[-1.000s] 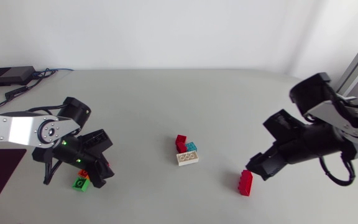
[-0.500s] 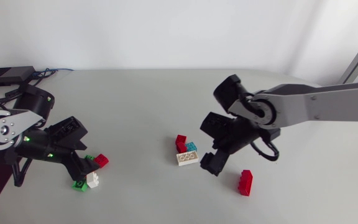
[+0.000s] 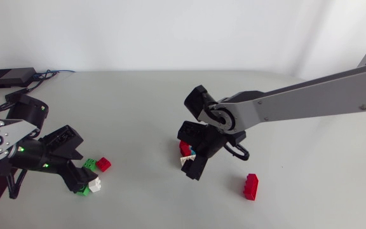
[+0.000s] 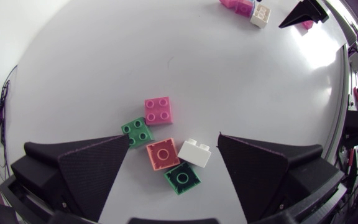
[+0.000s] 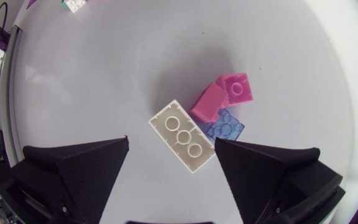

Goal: Sort duplo bricks by size, large to the right and small to the left

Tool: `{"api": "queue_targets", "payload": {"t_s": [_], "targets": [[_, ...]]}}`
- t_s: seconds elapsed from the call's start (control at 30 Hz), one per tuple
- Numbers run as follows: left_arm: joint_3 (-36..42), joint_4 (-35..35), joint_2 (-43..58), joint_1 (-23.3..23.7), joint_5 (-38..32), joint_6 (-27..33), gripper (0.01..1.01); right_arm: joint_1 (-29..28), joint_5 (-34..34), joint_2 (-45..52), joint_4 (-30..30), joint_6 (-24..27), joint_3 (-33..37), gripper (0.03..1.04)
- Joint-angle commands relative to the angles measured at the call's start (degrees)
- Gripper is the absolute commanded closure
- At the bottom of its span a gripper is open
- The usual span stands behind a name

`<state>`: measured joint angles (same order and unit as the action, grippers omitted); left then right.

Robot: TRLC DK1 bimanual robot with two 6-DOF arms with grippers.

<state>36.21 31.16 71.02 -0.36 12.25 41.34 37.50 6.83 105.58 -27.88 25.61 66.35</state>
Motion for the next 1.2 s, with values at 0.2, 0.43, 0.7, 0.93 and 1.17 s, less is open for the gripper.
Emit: {"api": "queue_targets", "payload": {"t_s": [0.2,0.43,0.7,0.93,1.17], "targets": [[-1.93,-0.83,0.78,0.45,1.28,0.23,0.041,0.56,-0.15,3.84,0.28,0.76,0.01,0.07],[-1.75,-1.01,1.31,-0.08,1.28,-0.12,0.041,-0.32,-0.41,3.58,0.72,-3.54,-0.69,0.56],[6.51,-2.42,6.06,-7.64,1.37,-6.01,0.041,-3.83,-1.03,-2.48,1.07,-4.86,-7.90,0.73],[21.89,-2.59,19.77,-21.26,1.37,-12.95,0.041,-10.60,-1.12,-9.87,-1.30,-3.46,-12.12,0.73],[34.55,-3.38,33.04,-31.10,1.28,-15.85,0.041,-20.97,-1.12,-16.37,-5.78,0.50,-15.19,0.73]]}}
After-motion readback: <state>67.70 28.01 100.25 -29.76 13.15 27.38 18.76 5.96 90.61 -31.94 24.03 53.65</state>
